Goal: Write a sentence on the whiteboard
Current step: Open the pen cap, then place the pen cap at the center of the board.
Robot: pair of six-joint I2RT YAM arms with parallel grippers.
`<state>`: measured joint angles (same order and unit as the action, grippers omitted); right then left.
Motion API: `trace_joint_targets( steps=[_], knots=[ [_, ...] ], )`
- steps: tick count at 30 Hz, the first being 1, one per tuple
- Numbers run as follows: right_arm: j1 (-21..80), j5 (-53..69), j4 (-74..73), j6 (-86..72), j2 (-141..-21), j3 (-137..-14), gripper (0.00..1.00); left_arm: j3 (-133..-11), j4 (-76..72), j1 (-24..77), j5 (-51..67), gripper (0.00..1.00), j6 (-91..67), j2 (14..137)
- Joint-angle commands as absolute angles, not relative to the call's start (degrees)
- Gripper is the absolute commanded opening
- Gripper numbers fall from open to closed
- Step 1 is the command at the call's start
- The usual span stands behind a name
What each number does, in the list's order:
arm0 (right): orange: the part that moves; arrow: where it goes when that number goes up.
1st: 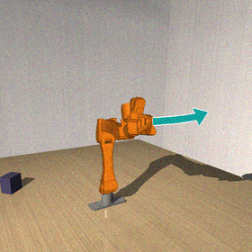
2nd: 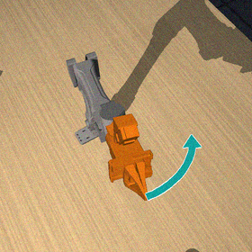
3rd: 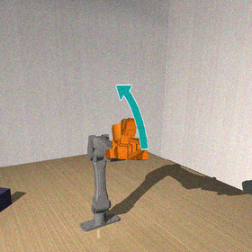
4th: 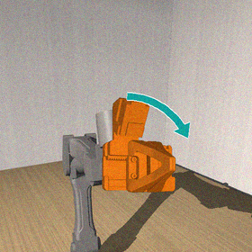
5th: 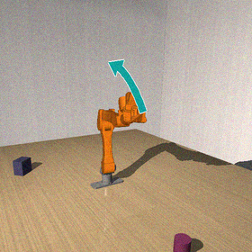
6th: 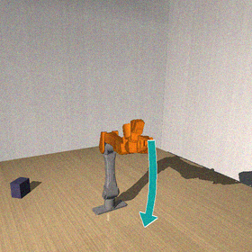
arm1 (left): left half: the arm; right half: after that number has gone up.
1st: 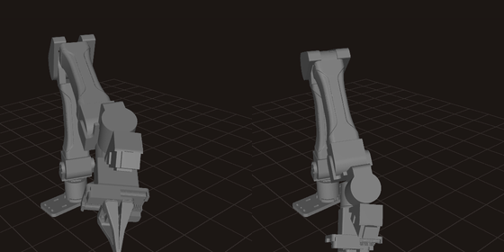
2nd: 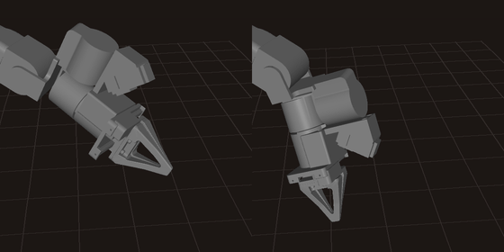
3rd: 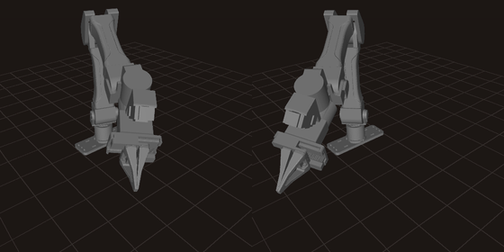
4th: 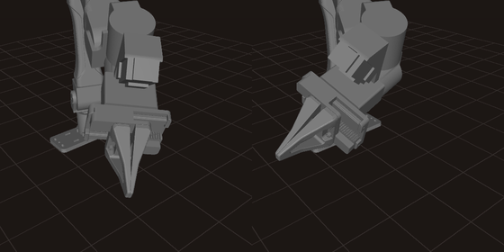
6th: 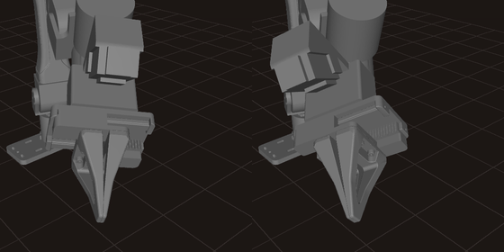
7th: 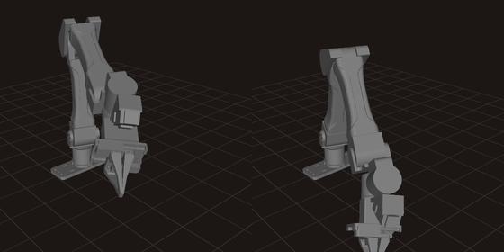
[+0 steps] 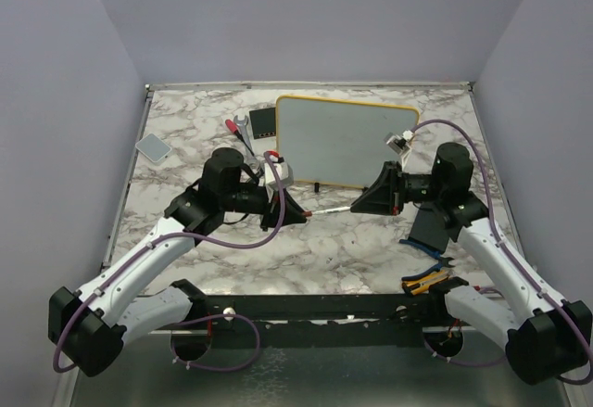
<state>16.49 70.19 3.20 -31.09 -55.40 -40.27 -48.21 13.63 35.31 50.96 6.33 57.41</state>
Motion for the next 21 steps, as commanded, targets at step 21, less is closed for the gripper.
trace_joint_targets(
  steps=[21],
  knots=[
    [12.1,46.7,-19.8,-17.9,-45.6,-48.7,0.00,-48.7,19.1,35.5,24.6,0.00,1.1,60.8]
  ],
)
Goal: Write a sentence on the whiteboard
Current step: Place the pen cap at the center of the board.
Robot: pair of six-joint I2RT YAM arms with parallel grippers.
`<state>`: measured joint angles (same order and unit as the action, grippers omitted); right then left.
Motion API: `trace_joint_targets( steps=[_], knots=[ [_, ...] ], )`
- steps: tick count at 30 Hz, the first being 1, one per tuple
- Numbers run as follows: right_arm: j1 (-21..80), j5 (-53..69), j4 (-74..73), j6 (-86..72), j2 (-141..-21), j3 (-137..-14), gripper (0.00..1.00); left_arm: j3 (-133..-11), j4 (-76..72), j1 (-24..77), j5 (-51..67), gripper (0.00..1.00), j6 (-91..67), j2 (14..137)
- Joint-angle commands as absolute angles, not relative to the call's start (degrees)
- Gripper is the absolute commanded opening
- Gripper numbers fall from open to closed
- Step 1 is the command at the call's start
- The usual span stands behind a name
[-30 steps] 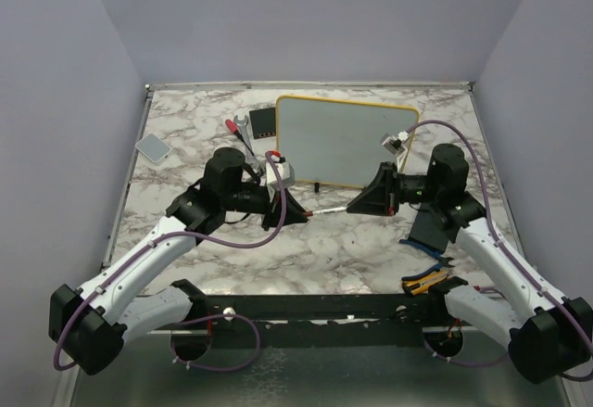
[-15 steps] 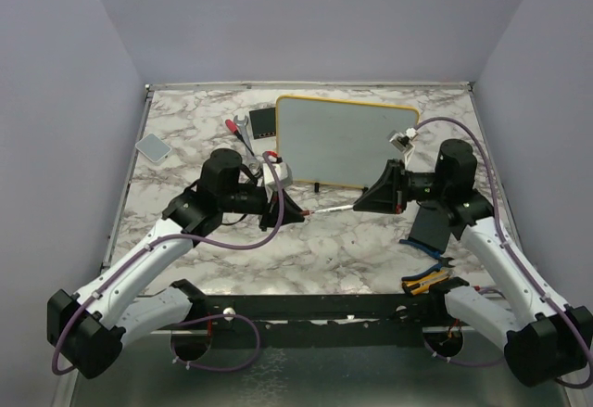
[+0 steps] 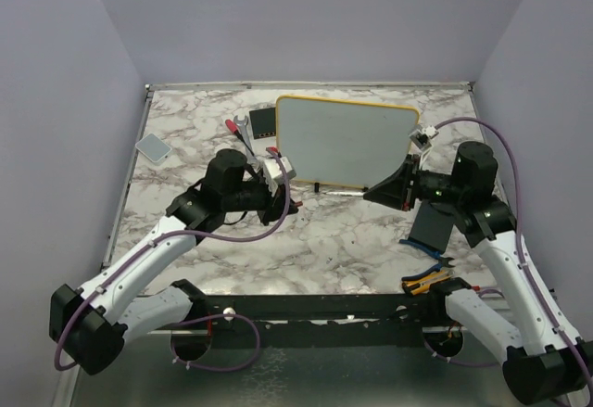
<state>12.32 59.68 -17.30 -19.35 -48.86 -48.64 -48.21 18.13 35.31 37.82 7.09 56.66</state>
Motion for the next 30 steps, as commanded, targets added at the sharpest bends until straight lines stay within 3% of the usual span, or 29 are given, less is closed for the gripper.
trace_joint_targets(
  steps=[1,5,8,16,27,30],
  knots=[
    [12.1,44.4,-18.2,-18.4,-44.3,-47.7,0.00,-48.6,19.0,36.4,20.4,0.00,-1.1,61.6],
    [12.1,39.3,-12.9,-21.1,-40.5,-43.4,0.00,-48.1,18.5,44.8,3.8,0.00,-5.7,63.7],
    [12.1,38.2,-9.9,-22.9,-39.6,-41.0,0.00,-46.3,15.2,49.2,-1.9,0.00,-10.4,64.9],
    [12.1,37.5,-6.0,-24.3,-38.5,-36.7,0.00,-34.4,-5.9,55.3,-6.4,0.00,-27.4,68.4],
    [12.1,36.3,-3.4,-24.6,-38.6,-34.1,0.00,-38.1,-5.9,60.4,-10.7,0.00,-24.3,83.3],
    [12.1,35.5,-2.5,-24.8,-38.5,-33.1,0.00,-38.5,-5.9,60.6,-11.0,0.10,-24.1,84.9]
  ],
)
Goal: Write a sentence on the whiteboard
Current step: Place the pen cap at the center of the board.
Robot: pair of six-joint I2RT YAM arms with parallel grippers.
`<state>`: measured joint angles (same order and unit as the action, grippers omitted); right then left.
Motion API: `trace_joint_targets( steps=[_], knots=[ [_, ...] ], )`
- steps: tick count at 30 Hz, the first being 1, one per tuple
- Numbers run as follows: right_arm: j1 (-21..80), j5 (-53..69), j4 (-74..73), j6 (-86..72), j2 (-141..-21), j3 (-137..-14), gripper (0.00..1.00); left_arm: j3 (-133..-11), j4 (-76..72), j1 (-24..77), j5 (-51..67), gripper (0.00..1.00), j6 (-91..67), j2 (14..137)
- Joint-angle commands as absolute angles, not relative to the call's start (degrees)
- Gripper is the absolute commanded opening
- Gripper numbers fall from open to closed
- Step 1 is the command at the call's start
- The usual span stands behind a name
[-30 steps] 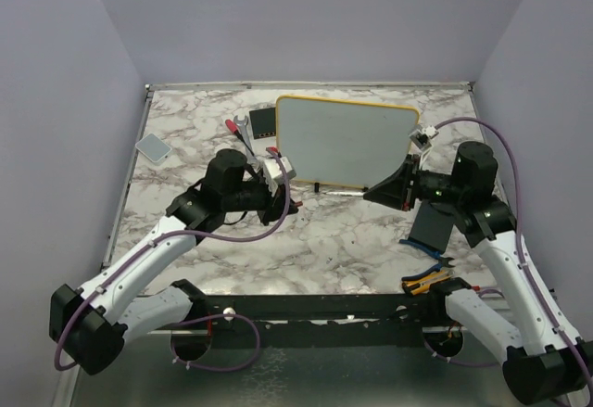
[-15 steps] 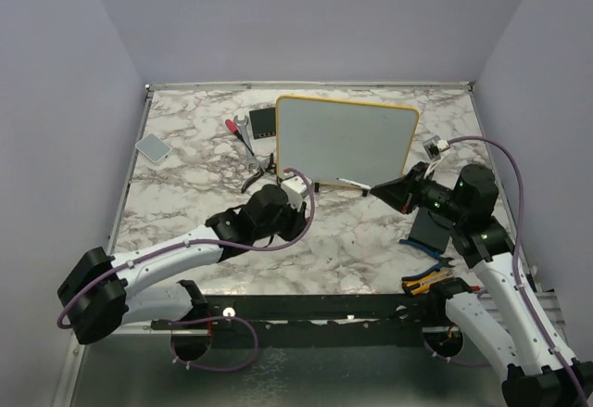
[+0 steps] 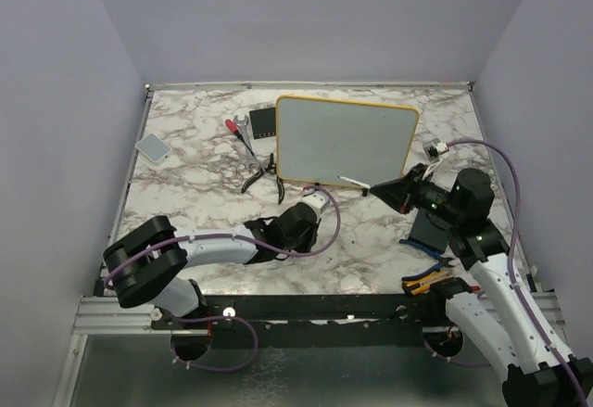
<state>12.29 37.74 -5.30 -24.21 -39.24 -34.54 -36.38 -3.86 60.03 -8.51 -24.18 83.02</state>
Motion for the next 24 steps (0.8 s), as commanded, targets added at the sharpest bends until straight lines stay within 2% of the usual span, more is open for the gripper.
trace_joint_targets(
  steps=[1,10,15,19,24],
  knots=[
    [12.1,35.4,-2.1,-24.8,-38.6,-32.9,0.00,-38.5,-5.9,60.6,-10.9,0.12,-24.0,85.3],
    [12.2,35.6,-0.6,-24.4,-40.4,-32.5,0.00,-38.7,-5.7,60.6,-11.1,0.37,-23.8,86.4],
    [12.1,34.5,-0.5,-24.7,-40.1,-32.1,0.00,-39.3,-4.1,60.2,-11.8,0.52,-22.6,82.8],
    [12.3,33.5,2.5,-25.2,-39.3,-31.3,0.00,-41.1,-0.3,55.6,-9.7,0.57,-20.8,78.2],
    [13.5,30.0,5.2,-25.3,-38.7,-30.7,0.00,-45.6,5.0,46.3,-0.7,0.61,-18.2,73.2]
  ],
)
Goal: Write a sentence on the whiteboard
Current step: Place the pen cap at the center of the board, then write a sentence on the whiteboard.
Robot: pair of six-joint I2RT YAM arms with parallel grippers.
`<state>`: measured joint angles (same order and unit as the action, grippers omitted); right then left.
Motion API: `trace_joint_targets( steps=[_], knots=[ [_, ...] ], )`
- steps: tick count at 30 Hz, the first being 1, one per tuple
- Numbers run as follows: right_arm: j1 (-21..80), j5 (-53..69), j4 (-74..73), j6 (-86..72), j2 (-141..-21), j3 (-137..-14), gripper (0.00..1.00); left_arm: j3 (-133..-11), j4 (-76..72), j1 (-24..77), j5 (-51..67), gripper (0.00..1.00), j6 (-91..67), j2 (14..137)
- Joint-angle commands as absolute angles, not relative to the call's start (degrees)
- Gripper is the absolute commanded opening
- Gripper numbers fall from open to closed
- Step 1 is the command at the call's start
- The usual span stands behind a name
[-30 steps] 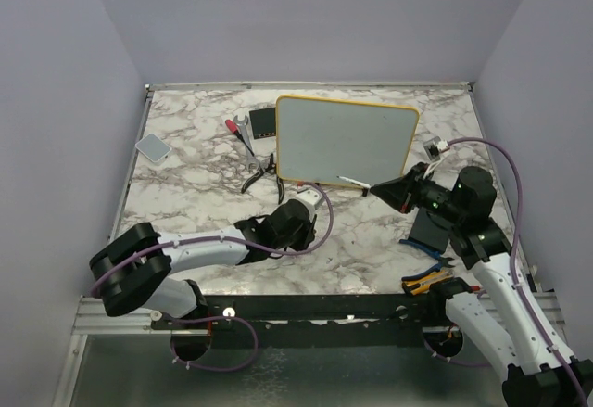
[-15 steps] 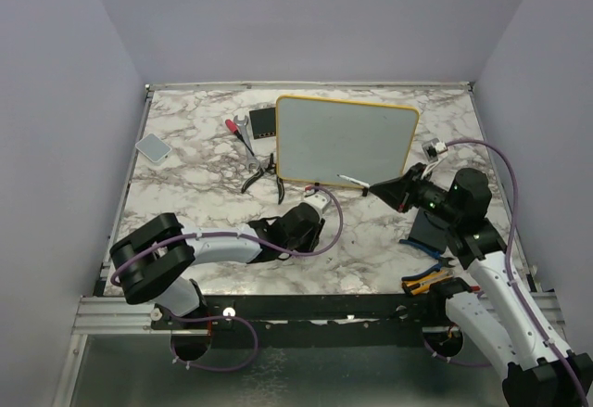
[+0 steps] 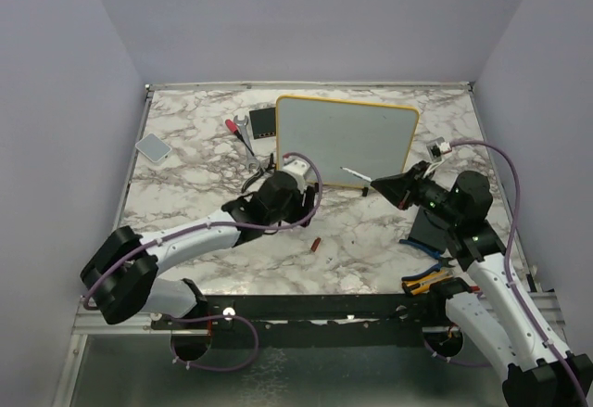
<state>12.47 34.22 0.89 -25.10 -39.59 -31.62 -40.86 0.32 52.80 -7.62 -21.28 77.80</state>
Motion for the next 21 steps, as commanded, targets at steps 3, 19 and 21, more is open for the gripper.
trace_joint_targets(
  steps=[3,19,21],
  knots=[
    [14.7,27.7,6.9,-25.1,-38.8,-30.5,0.00,-50.4,9.1,41.1,3.3,0.63,-16.6,71.9],
    [34.2,6.1,23.1,-22.5,-50.8,-32.7,0.00,-63.1,6.4,17.2,20.8,0.66,-17.5,75.6],
    [35.9,3.5,25.3,-21.9,-53.4,-33.6,0.00,-62.3,4.1,16.3,24.2,0.66,-16.1,76.1]
  ],
)
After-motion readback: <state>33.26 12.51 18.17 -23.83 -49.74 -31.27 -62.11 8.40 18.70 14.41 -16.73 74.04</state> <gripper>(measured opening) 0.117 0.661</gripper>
